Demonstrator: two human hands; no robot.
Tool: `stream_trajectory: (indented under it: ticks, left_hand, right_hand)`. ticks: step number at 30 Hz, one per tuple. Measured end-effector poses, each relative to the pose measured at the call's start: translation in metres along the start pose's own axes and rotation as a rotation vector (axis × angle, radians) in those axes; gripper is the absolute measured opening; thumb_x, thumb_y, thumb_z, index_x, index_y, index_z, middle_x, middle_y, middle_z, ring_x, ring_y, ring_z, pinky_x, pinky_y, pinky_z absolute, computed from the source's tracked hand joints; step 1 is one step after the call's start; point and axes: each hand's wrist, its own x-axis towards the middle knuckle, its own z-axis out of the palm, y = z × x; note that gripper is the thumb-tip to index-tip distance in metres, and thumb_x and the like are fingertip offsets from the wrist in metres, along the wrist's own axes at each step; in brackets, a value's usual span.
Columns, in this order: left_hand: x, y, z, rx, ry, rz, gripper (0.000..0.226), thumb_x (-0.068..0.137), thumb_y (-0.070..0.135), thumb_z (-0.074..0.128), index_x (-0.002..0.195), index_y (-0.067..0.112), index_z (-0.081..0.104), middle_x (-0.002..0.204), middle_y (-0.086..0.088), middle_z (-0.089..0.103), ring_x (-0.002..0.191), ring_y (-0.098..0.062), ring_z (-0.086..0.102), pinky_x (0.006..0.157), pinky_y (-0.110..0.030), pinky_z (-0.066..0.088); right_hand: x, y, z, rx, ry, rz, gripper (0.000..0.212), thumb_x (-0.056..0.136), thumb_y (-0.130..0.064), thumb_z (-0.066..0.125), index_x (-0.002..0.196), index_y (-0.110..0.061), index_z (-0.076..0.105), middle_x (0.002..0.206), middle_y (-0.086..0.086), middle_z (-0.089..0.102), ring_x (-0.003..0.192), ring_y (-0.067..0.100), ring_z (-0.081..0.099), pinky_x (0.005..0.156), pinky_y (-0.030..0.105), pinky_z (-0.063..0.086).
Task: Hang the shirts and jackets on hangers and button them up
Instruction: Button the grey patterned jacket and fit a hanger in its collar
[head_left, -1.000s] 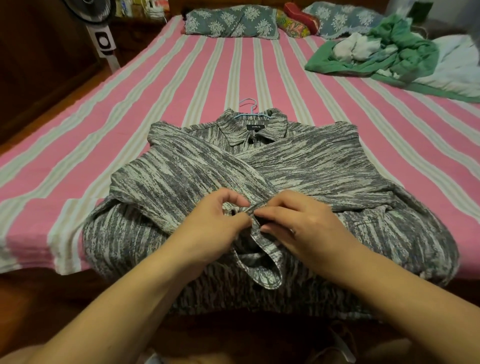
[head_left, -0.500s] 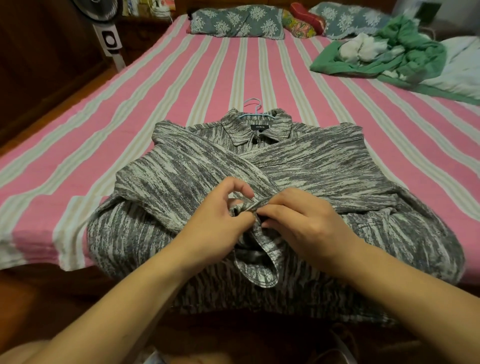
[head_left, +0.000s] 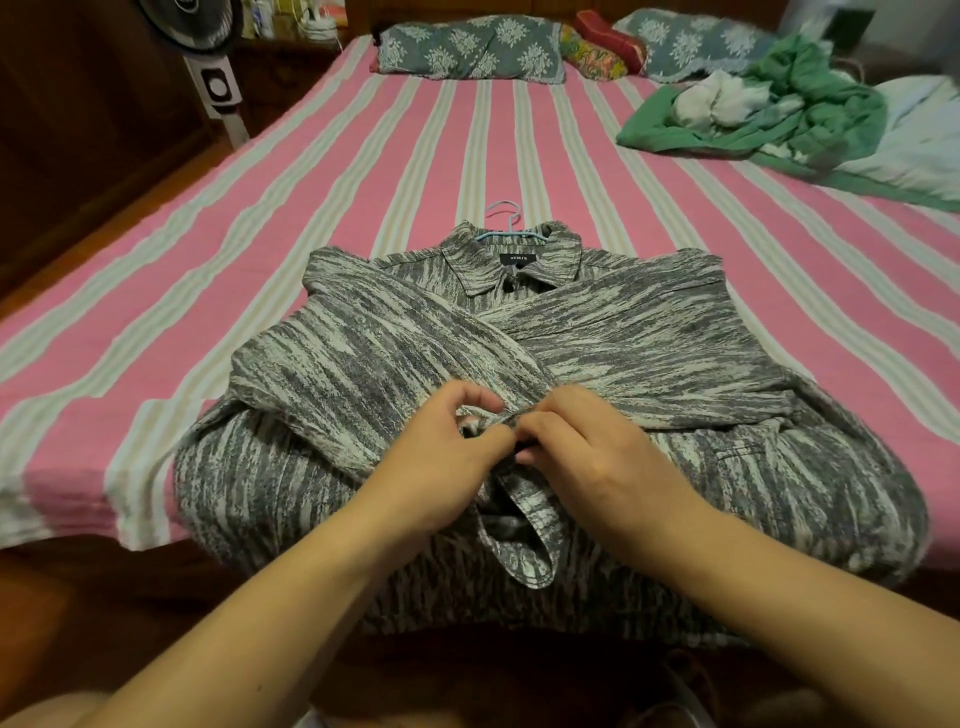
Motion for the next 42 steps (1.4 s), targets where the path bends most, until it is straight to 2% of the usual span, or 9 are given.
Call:
stream_trajectory:
  ticks: [4, 8, 11, 16, 19, 25, 31, 34, 42]
  left_hand:
    - [0.001, 0.004, -0.001, 0.015, -0.003, -0.019, 0.024, 0.086, 0.010, 0.069, 0.100, 0.028, 0.061, 0.073, 0.001, 0.060, 0.044, -0.008, 0.032, 0.045, -0.024, 0.024]
    - [0.001, 0.009, 0.001, 0.128, 0.011, -0.014, 0.026, 0.083, 0.012, 0.070, 0.098, 0.032, 0.064, 0.095, 0.002, 0.065, 0.055, 0.001, 0.046, 0.052, -0.020, 0.034]
    - [0.000, 0.012, -0.004, 0.050, -0.040, 0.002, 0.029, 0.087, 0.005, 0.068, 0.102, 0.030, 0.065, 0.079, 0.001, 0.061, 0.053, -0.010, 0.046, 0.052, -0.022, 0.036]
    - [-0.003, 0.012, -0.017, -0.073, -0.211, -0.063, 0.032, 0.092, 0.003, 0.070, 0.113, 0.028, 0.065, 0.096, -0.011, 0.070, 0.074, -0.027, 0.069, 0.077, -0.047, 0.056]
    - [-0.004, 0.011, -0.016, 0.110, -0.166, -0.063, 0.028, 0.093, 0.015, 0.072, 0.109, 0.037, 0.064, 0.106, -0.002, 0.070, 0.082, -0.016, 0.074, 0.085, -0.043, 0.060]
    - [-0.001, 0.018, -0.017, 0.319, -0.183, 0.035, 0.036, 0.092, 0.024, 0.074, 0.114, 0.044, 0.055, 0.104, 0.007, 0.060, 0.077, -0.007, 0.058, 0.064, -0.027, 0.044]
    - [-0.001, 0.013, -0.009, 0.271, -0.245, 0.085, 0.037, 0.090, 0.022, 0.076, 0.108, 0.048, 0.057, 0.108, 0.004, 0.066, 0.098, -0.010, 0.066, 0.090, -0.039, 0.055]
    - [-0.004, 0.011, 0.001, 0.335, -0.145, 0.163, 0.035, 0.094, 0.022, 0.071, 0.111, 0.045, 0.051, 0.110, 0.011, 0.060, 0.082, 0.004, 0.053, 0.069, -0.019, 0.041]
    - [-0.005, 0.004, 0.014, 0.043, -0.023, 0.143, 0.036, 0.096, 0.008, 0.066, 0.105, 0.038, 0.051, 0.094, -0.002, 0.063, 0.056, -0.009, 0.060, 0.049, -0.028, 0.049]
  right_hand:
    - [0.000, -0.007, 0.002, 0.014, 0.005, 0.044, 0.013, 0.099, -0.010, 0.055, 0.096, -0.003, 0.065, 0.090, 0.008, 0.057, 0.080, 0.023, 0.050, 0.066, 0.036, 0.044]
    - [0.002, -0.004, -0.002, 0.189, -0.038, 0.138, 0.014, 0.093, -0.011, 0.066, 0.106, -0.009, 0.069, 0.098, 0.003, 0.057, 0.088, 0.018, 0.054, 0.075, 0.027, 0.045]
    - [0.001, 0.004, -0.004, 0.359, 0.005, 0.241, 0.015, 0.089, -0.009, 0.073, 0.103, -0.014, 0.074, 0.097, -0.004, 0.060, 0.089, 0.007, 0.057, 0.078, 0.014, 0.043]
    - [-0.001, 0.010, -0.015, 0.567, -0.024, 0.377, 0.018, 0.083, -0.009, 0.078, 0.098, -0.019, 0.077, 0.096, -0.011, 0.064, 0.094, 0.010, 0.062, 0.080, 0.015, 0.048]
    - [-0.002, 0.001, -0.016, 0.391, -0.088, 0.307, 0.019, 0.085, -0.019, 0.076, 0.104, -0.023, 0.075, 0.099, -0.014, 0.061, 0.093, 0.003, 0.058, 0.081, 0.012, 0.046]
    - [0.001, -0.006, -0.018, 0.142, -0.178, 0.201, 0.018, 0.086, -0.013, 0.074, 0.101, -0.019, 0.066, 0.099, -0.010, 0.056, 0.091, 0.008, 0.051, 0.078, 0.020, 0.041]
    - [0.019, 0.010, -0.041, 0.565, -0.436, 0.601, 0.024, 0.084, -0.007, 0.077, 0.081, -0.029, 0.066, 0.076, -0.012, 0.062, 0.069, 0.000, 0.058, 0.065, 0.016, 0.046]
    - [0.023, 0.010, -0.038, 0.661, -0.419, 0.798, 0.019, 0.084, -0.007, 0.078, 0.078, -0.023, 0.070, 0.067, -0.008, 0.064, 0.064, 0.006, 0.057, 0.066, 0.025, 0.048]
    - [0.023, -0.016, -0.033, 0.225, -0.197, 0.815, 0.014, 0.087, -0.031, 0.074, 0.078, -0.029, 0.064, 0.069, -0.013, 0.063, 0.069, 0.000, 0.058, 0.063, 0.022, 0.039]
